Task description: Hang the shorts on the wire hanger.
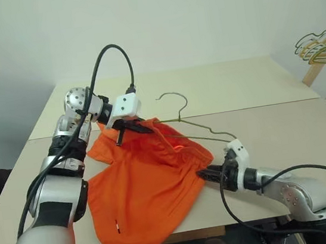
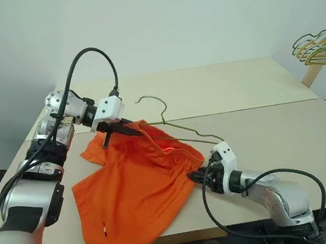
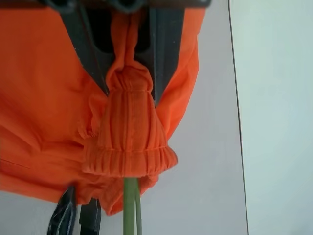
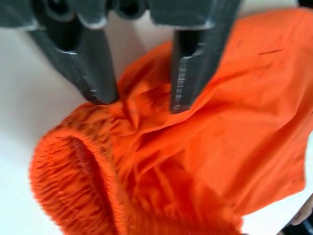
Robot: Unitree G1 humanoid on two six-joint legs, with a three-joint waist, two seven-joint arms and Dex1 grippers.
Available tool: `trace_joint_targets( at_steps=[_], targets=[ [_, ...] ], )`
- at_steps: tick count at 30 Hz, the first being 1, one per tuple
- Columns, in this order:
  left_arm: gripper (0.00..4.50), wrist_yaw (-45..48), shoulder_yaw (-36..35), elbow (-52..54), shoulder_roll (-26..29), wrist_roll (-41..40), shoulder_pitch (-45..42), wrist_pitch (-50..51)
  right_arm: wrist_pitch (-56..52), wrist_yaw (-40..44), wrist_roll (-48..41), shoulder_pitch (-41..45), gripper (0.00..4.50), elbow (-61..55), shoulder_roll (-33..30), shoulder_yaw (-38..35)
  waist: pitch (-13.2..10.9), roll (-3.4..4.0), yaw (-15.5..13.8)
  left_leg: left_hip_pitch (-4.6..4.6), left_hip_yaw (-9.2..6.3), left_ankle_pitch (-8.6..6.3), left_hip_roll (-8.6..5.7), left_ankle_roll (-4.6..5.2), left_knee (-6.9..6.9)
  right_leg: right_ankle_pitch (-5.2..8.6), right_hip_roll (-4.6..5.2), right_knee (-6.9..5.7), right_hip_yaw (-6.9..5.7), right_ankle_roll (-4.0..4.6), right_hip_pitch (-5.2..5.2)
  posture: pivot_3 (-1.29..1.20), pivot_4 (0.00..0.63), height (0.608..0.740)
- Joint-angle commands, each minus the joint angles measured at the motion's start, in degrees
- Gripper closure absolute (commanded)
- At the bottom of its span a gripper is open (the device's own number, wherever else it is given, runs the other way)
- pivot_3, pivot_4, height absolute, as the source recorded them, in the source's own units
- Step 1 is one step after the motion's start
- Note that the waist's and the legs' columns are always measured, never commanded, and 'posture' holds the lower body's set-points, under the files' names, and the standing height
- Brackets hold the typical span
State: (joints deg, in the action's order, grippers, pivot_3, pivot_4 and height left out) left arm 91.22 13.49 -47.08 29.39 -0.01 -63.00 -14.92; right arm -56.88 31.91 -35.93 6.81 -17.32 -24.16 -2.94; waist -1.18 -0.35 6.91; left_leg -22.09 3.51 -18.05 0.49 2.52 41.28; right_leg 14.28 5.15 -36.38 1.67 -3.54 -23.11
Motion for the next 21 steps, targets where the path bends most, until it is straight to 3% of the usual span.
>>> trace_joint_targets(
  at_steps=[1, 3, 14, 21],
  targets=[
    [4.5, -0.6, -0.71, -0.35, -0.05, -0.27, -2.4, -1.09, -0.33, 0.0, -1.22, 1.84, 3.93, -0.18, -0.29, -1.2, 0.0, 0.0, 0.11, -0.01, 0.0, 0.03, -0.03, -0.05, 0.0, 0.0, 0.02, 0.0, 0.0, 0.0, -0.02, -0.15, 0.0, 0.74],
    [4.5, -0.43, -1.0, -0.34, -0.07, -0.74, -2.52, -0.66, -1.55, -0.49, -1.13, 2.43, 4.47, 0.63, -0.55, -0.94, 0.0, 0.0, 0.21, -0.02, 0.0, 0.04, -0.04, -0.06, 0.0, 0.0, 0.04, 0.0, 0.01, 0.0, -0.02, -0.15, 0.0, 0.74],
    [4.5, 0.68, -0.95, -0.61, 2.97, -0.25, -1.9, -3.4, 1.11, -1.5, 1.57, 1.32, 4.47, 0.53, -2.86, -1.49, 0.0, 0.0, 0.33, 0.02, -0.01, -0.06, -0.05, 0.1, 0.02, 0.0, 0.06, -0.19, 0.03, 0.0, -0.04, -0.15, 0.0, 0.74],
    [4.5, 1.1, -0.63, -3.36, 6.74, 0.85, -2.19, -6.03, 4.45, 1.44, 2.25, -0.29, 4.47, -2.36, -10.09, -5.5, 0.0, 0.0, 0.23, 0.03, -0.02, -0.1, -0.05, 0.18, 0.02, 0.0, 0.06, -0.23, 0.04, -0.01, -0.04, -0.15, 0.0, 0.74]
  ],
)
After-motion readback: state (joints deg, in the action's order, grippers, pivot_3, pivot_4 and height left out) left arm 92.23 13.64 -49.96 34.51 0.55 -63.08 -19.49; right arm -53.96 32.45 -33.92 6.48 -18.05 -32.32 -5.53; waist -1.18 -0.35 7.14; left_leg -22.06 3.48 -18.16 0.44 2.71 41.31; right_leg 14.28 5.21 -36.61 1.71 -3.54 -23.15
